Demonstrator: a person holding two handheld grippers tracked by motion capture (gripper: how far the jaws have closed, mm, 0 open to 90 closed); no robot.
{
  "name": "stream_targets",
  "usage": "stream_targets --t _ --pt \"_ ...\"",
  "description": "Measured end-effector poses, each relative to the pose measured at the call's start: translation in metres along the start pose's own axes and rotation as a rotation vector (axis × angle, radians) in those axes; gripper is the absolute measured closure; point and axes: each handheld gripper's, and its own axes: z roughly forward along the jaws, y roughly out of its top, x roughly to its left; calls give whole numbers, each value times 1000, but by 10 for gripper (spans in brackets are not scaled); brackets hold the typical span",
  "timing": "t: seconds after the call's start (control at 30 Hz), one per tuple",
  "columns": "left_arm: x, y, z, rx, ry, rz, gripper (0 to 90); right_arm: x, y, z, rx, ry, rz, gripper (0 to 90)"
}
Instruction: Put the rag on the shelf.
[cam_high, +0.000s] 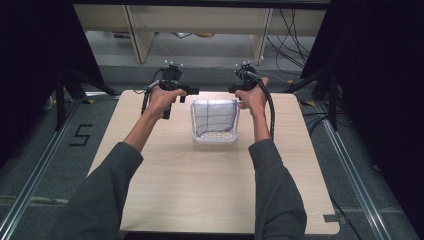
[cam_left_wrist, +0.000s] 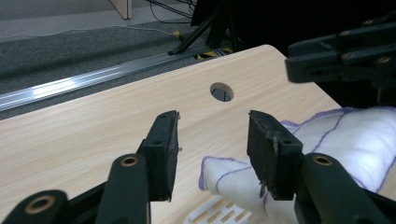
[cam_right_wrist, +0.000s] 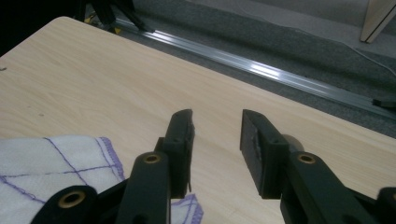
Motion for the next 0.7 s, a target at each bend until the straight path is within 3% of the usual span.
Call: stream_targets --t 0.13,0.3,0.37,0.43,0.5,0.63,0.67,0.7 --pt "3 -1 -7 -2 24 1 456 -3 0 -10 -11 2 8 624" --pt "3 -6 -13 -3 20 2 373 -4 0 -22 -22 9 12 605" --pt "4 -8 -17 1 19 4 337 -5 0 -26 -26 14 -15 581" --pt "4 -10 -21 3 13 2 314 -2 -1 -31 -25 12 -2 556" --pt "4 -12 -27 -26 14 -9 300 -3 -3 -36 -43 27 -20 520" --pt "1 -18 -41 -42 21 5 291 2 -6 -50 -60 61 3 437" --pt "1 -19 -44 -36 17 14 284 2 -6 -53 -78 71 -15 420" --pt "0 -20 -46 -43 17 12 279 5 -8 -57 -65 71 13 402"
